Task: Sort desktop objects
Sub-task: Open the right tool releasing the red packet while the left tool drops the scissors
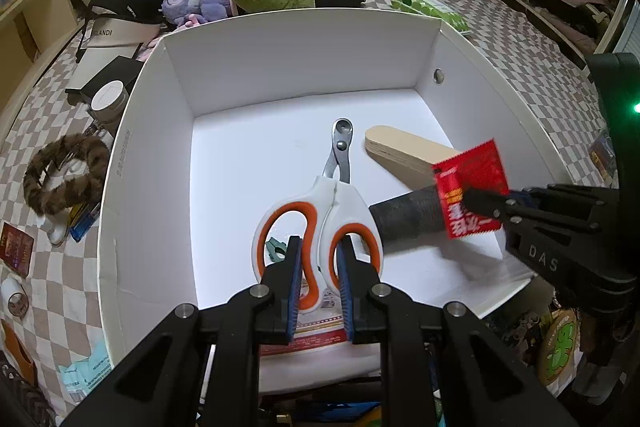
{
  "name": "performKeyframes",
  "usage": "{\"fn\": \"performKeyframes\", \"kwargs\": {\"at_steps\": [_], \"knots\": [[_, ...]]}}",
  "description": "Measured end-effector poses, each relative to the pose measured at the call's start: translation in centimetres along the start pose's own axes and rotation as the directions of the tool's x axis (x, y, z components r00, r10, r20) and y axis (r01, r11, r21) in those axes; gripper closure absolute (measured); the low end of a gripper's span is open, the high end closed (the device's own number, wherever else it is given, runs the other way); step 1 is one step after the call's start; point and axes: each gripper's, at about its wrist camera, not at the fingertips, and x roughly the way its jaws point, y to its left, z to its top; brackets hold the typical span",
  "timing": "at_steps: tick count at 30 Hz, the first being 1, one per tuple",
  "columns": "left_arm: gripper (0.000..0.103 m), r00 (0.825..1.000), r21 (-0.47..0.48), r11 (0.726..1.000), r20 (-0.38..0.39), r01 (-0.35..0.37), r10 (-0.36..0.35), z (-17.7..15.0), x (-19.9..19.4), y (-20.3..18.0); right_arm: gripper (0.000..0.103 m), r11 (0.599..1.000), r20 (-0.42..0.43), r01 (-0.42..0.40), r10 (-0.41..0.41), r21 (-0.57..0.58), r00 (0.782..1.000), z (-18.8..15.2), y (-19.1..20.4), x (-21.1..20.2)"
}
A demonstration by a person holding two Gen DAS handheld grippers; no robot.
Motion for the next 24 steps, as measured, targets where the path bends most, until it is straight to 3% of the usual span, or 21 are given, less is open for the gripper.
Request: {"fn": "performKeyframes", "kwargs": {"at_steps": [3, 15, 20, 24], "knots": [[0.086, 1.000, -0.004, 1.000, -0.002, 0.000, 0.000, 0.0, 0.0, 0.1, 0.096, 1.000, 0.014, 0.009, -0.009, 0.005, 1.000, 0.3, -0.1, -0.1], [0.086, 1.000, 0.002, 1.000, -0.005, 0.006, -0.006, 0.1, 0.1, 0.2, 0.096, 0.985, 0.076, -0.149, 0.142, 0.090, 0.987, 1.2, -1.2, -2.0], [0.086, 1.000, 0.010, 1.000, -0.007, 0.016, -0.016, 0.2, 0.3, 0.1, 0.096, 0.976, 0.044, -0.207, 0.205, 0.069, 0.978, 1.0, -0.3, -1.6], [0.086, 1.000, 0.007, 1.000, -0.008, 0.018, -0.018, 0.2, 0.4, 0.1, 0.096, 0.978, 0.017, -0.201, 0.201, 0.046, 0.979, 0.9, 0.5, -1.2]]}}
